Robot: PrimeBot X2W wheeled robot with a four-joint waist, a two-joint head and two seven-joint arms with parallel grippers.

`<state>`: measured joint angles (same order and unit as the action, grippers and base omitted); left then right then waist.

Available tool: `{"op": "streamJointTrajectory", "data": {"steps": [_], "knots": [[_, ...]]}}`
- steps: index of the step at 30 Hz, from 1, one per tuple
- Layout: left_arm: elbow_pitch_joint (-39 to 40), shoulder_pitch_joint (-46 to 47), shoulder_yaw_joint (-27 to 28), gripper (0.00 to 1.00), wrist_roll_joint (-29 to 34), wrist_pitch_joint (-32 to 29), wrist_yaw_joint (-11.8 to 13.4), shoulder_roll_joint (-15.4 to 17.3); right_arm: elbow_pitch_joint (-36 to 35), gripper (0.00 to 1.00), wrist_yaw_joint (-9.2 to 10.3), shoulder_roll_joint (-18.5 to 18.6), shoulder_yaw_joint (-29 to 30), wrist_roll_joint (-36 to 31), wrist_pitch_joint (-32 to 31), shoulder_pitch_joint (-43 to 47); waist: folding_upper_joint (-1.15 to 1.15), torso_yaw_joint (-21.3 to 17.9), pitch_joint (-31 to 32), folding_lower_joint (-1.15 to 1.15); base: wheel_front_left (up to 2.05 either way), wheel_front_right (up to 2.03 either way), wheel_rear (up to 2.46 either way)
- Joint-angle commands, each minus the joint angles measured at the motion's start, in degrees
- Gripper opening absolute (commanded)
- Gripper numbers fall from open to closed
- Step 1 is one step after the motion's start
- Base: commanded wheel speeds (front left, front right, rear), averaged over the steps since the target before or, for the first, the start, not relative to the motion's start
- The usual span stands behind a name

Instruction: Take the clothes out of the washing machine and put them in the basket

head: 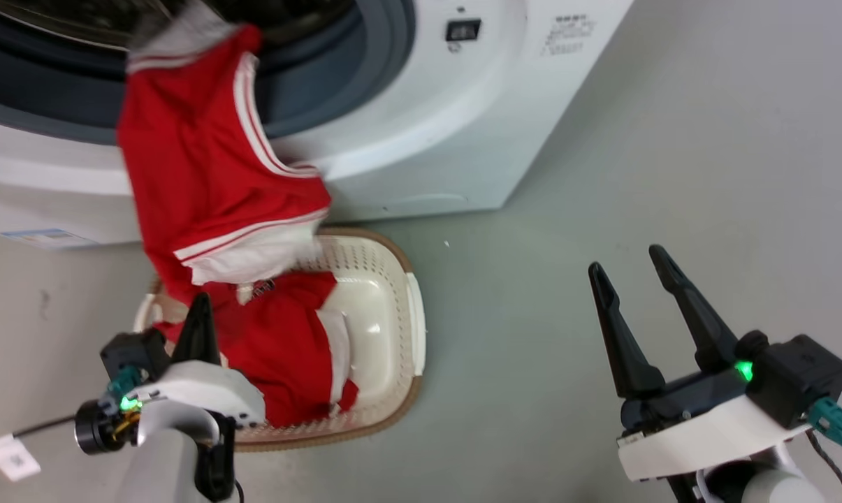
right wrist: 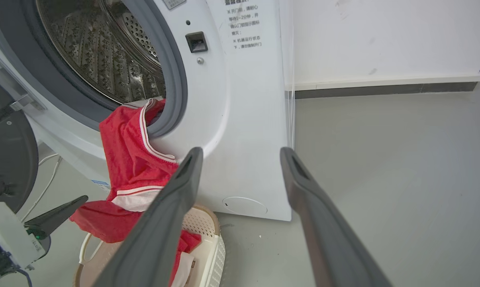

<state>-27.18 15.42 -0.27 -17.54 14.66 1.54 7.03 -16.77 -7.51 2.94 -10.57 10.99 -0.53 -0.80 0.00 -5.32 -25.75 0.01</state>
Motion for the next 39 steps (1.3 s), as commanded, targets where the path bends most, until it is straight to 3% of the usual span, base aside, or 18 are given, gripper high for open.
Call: {"op": "streamJointTrajectory", "data": {"steps": [1,15,26,27,28,29,34,39], "knots": [[-3.2,2.9,0.55,0.0,-0.25,0.35,-0.52,0.93,0.03,1.0,0.04,-0.12,-0.29,0.39,0.65,-1.49,0.0,-2.97,-4.51,-0.01,0.0,0.0,0.0],[-28.37,20.47,3.53,0.0,-2.01,0.23,-2.53,7.16,2.88,1.0,0.04,-0.13,-2.6,3.14,5.04,-6.69,0.0,-8.49,-15.22,-0.01,0.0,0.0,0.0],[-38.28,30.35,3.43,0.02,-2.76,-0.03,-3.32,10.57,5.46,1.0,0.04,-0.12,-3.9,4.25,7.06,-8.97,0.0,-9.96,-17.82,-0.01,0.0,0.0,0.0],[-38.75,30.64,3.56,0.32,-3.04,0.08,-3.48,10.51,5.72,1.0,0.04,-0.12,-3.89,4.38,7.17,-9.07,0.0,-9.96,-17.63,-0.01,0.0,0.0,0.0],[-39.17,30.7,3.83,0.7,-3.26,0.14,-3.42,10.34,5.97,1.0,0.04,-0.13,-3.78,4.5,7.14,-8.97,0.0,-9.88,-17.35,-0.01,0.0,0.0,0.0],[-39.66,30.59,3.86,1.0,-3.34,0.19,-3.52,10.05,6.34,1.0,0.04,-0.12,-3.77,4.84,7.19,-8.85,0.0,-9.71,-16.98,-0.01,0.0,0.0,0.0],[-40.87,28.92,4.25,1.0,-3.9,0.57,-3.6,8.91,7.09,1.0,0.04,-0.11,-3.36,4.27,6.95,-9.06,0.0,-8.69,-13.91,-0.01,0.0,0.0,0.0],[-35.08,24.59,4.65,1.0,-2.57,0.63,-3.18,7.32,6.94,1.0,0.04,-0.1,-2.01,3.3,6.65,-8.21,0.0,-7.13,-9.36,-0.01,0.0,0.0,0.0]]}}
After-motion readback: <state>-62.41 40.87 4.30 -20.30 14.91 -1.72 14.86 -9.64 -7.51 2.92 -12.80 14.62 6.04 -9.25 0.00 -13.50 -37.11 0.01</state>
